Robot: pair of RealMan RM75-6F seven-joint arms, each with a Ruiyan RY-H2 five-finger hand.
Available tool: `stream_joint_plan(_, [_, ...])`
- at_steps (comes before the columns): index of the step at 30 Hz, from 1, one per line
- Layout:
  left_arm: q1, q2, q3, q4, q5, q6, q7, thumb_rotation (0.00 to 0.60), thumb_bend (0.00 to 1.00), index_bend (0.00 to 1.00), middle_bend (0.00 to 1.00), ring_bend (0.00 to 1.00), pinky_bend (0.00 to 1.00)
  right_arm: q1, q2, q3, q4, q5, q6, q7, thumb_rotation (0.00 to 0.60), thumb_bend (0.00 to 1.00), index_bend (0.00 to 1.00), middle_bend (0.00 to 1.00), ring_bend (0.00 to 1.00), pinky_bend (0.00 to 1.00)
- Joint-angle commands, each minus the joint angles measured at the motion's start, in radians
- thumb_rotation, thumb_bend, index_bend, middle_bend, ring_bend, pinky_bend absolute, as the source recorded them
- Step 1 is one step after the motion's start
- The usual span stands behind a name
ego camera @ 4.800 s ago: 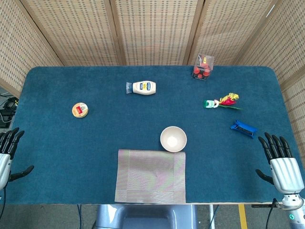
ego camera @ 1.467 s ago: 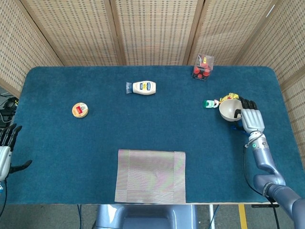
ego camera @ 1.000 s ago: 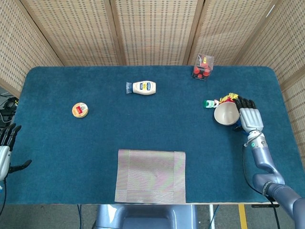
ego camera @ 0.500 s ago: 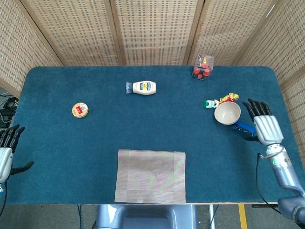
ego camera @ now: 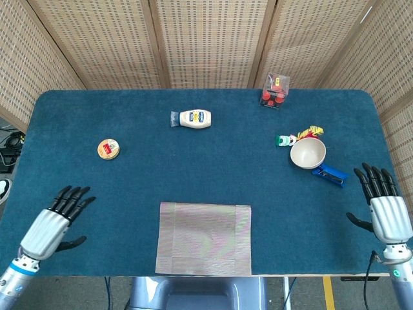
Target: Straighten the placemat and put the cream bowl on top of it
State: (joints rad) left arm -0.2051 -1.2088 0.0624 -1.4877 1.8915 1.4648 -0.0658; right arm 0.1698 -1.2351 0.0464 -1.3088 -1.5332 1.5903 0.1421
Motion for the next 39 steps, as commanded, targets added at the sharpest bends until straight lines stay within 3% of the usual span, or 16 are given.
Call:
stream_joint_plan(1, [-0.074,-0.073,0.065,0.066,0.125,-0.032,-0.073,0.6,0.0,0.16,0.0,0.0,0.0,-0.025,-0.013,-0.006,-0.009,-0.005,0.026,-0.01,0.6,0.0,0.05,0.0,0.0,0.0])
stream_joint_plan(4, [-0.13,-0.097,0.101,0.063,0.194,-0.093,-0.089,0.6,0.02,0.19,0.0,0.0,0.0,-0.029,-0.025,0.003,0.001,-0.005,0.037,-0.005,0.6,0.0,0.05,0.0,0.0,0.0])
stream_joint_plan(8, [-0.193,-0.13,0.118,0.046,0.255,-0.172,-0.049,0.6,0.17,0.26,0.0,0.0,0.0,-0.028,-0.031,0.009,0.024,-0.001,0.027,-0.001,0.6,0.0,0.05,0.0,0.0,0.0])
stream_joint_plan(15, [-0.247,-0.211,0.126,0.095,0.262,-0.28,0.018,0.6,0.17,0.33,0.0,0.0,0.0,-0.029,-0.03,0.023,0.031,0.011,0.012,0.028,0.6,0.0,0.05,0.0,0.0,0.0])
stream_joint_plan(19, [-0.257,-0.259,0.135,0.152,0.257,-0.28,0.013,0.6,0.17,0.39,0.0,0.0,0.0,-0.031,-0.03,0.028,0.033,0.012,0.011,0.028,0.6,0.0,0.05,0.0,0.0,0.0])
stream_joint_plan(29, [-0.285,-0.399,0.149,0.32,0.263,-0.229,-0.013,0.6,0.19,0.39,0.0,0.0,0.0,-0.033,-0.033,0.032,0.033,0.005,0.0,0.022,0.6,0.0,0.06,0.0,0.0,0.0])
stream_joint_plan(39, [-0.326,-0.446,0.167,0.331,0.241,-0.242,-0.001,0.6,0.19,0.39,0.0,0.0,0.0,-0.033,-0.038,0.037,0.037,-0.002,-0.006,0.013,0.6,0.0,0.08,0.0,0.0,0.0])
